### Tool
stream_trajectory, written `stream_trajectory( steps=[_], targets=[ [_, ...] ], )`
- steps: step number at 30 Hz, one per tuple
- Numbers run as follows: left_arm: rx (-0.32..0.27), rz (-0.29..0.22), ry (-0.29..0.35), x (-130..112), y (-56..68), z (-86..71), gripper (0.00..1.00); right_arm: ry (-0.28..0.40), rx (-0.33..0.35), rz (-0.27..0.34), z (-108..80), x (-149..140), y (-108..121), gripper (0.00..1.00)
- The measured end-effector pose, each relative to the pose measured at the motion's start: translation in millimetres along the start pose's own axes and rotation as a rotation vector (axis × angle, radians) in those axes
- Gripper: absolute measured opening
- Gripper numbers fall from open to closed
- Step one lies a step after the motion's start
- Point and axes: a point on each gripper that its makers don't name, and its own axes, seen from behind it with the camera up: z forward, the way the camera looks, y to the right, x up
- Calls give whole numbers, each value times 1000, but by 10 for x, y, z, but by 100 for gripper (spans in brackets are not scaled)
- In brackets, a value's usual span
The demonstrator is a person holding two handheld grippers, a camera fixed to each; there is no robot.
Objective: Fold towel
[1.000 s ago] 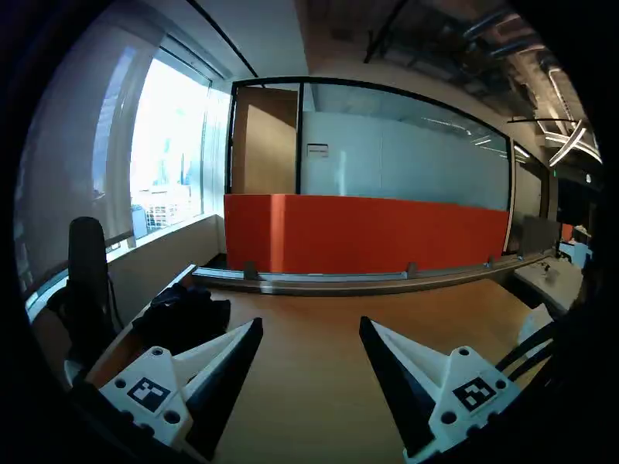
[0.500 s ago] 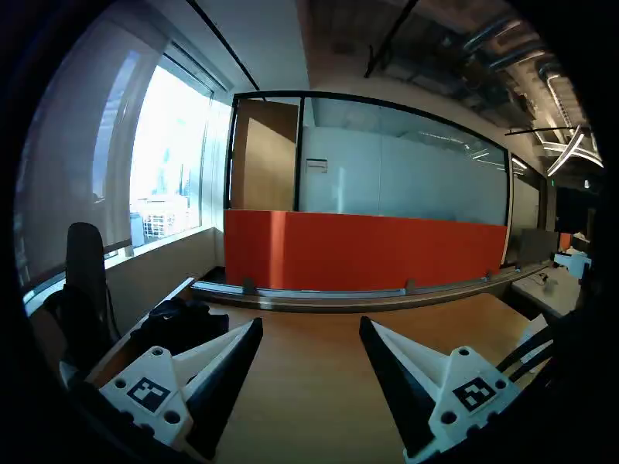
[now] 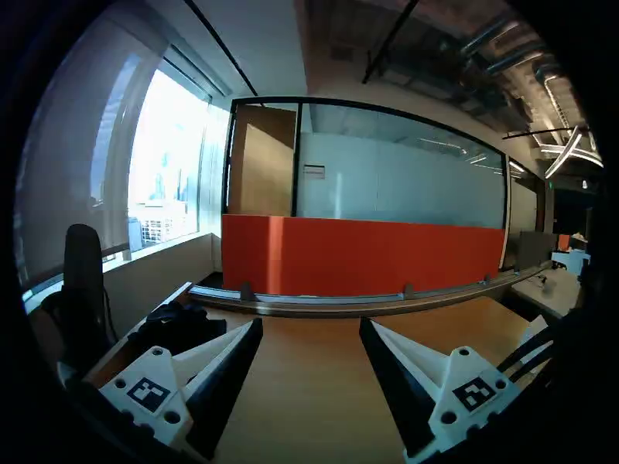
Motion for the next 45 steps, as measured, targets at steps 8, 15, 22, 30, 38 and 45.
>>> stream_trajectory(
  steps=[8, 15, 22, 30, 38, 45],
  targets=[
    [-22, 6, 7, -74, 60, 45, 92, -9, 0, -5, 19, -60, -68, 100],
    [-15, 13, 9, -176, 47, 75, 92, -14, 4, 2, 29, -104, -128, 100],
    [-18, 39, 30, -256, 81, 99, 92, -10, 4, 21, 36, -79, -179, 100],
    [-12, 76, 42, -454, 145, 131, 92, -17, 4, 34, 42, -145, -240, 100],
    [10, 94, 67, -777, 84, 140, 92, -1, 16, 33, 40, -219, -324, 100],
    [31, 92, 83, -1135, 30, 141, 93, 16, 18, 47, 51, -329, -361, 100]
  ],
)
